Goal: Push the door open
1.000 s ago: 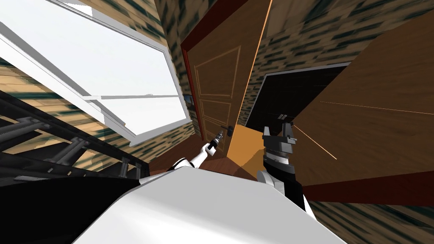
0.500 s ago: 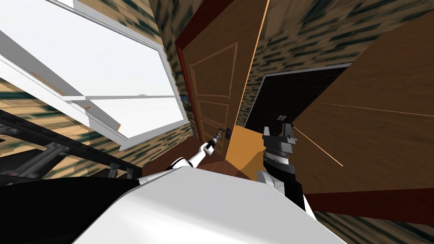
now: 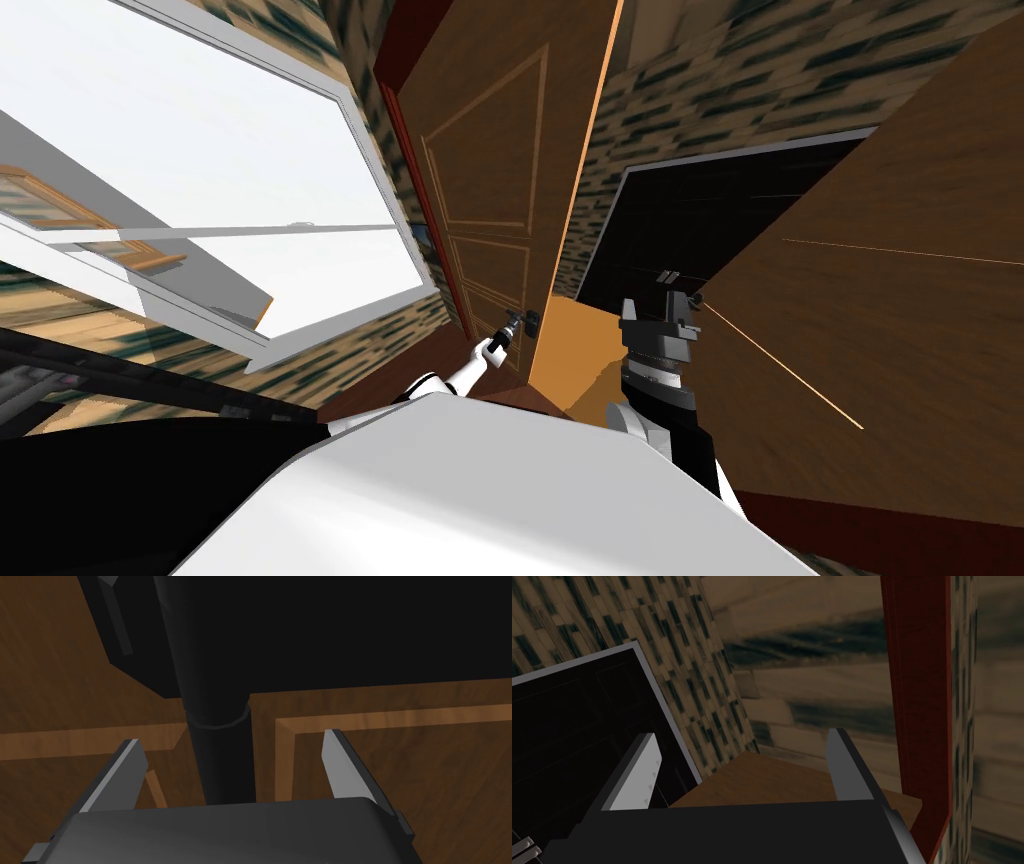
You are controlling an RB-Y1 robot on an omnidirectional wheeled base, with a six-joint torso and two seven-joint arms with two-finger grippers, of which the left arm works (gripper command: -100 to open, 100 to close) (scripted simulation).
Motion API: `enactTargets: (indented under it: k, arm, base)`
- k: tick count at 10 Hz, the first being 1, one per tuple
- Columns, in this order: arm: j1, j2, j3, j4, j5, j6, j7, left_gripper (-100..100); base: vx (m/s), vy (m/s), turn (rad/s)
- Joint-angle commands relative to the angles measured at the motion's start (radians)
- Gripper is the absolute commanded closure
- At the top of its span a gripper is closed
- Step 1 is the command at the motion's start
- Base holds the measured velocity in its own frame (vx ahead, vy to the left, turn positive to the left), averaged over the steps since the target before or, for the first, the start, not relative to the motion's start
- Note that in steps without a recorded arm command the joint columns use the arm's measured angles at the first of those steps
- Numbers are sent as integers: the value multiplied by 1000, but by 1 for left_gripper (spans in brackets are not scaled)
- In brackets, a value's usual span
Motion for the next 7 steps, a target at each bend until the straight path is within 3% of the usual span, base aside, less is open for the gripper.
enactTargets:
  k: [1,6,7]
  arm:
    - [0,2,0,1,0,0,0,100]
    - [0,2,0,1,0,0,0,100]
    - [-6,14,15,-1,4,0,-5,100]
  base:
    - [-11,4,5]
    - [-6,4,-6]
    - [61,-78,26]
